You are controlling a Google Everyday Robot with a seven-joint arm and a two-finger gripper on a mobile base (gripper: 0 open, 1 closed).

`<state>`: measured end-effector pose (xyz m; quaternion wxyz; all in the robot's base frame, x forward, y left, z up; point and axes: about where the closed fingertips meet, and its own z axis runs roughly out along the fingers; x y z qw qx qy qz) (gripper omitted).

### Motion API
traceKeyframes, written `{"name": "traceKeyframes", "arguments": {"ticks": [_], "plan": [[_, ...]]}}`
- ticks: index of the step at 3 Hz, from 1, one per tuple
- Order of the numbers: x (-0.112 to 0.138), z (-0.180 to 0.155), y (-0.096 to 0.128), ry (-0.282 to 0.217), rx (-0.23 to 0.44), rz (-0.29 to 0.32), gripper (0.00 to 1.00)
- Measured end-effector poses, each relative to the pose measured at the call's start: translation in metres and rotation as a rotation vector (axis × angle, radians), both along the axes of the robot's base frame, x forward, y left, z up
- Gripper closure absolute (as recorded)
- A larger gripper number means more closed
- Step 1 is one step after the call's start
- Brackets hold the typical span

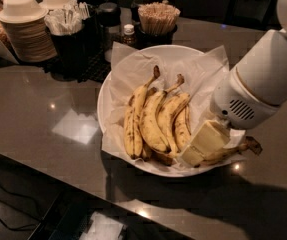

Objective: Pick banana from white bowl

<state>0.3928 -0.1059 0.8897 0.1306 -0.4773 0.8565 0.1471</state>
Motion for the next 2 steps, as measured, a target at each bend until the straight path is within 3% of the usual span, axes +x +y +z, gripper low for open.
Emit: {"name": "traceKeyframes", "arguments": {"ticks": [2], "plan": [[0.0025,-0.0162,-0.0097,0.033,-0.03,-0.033,0.3]]}}
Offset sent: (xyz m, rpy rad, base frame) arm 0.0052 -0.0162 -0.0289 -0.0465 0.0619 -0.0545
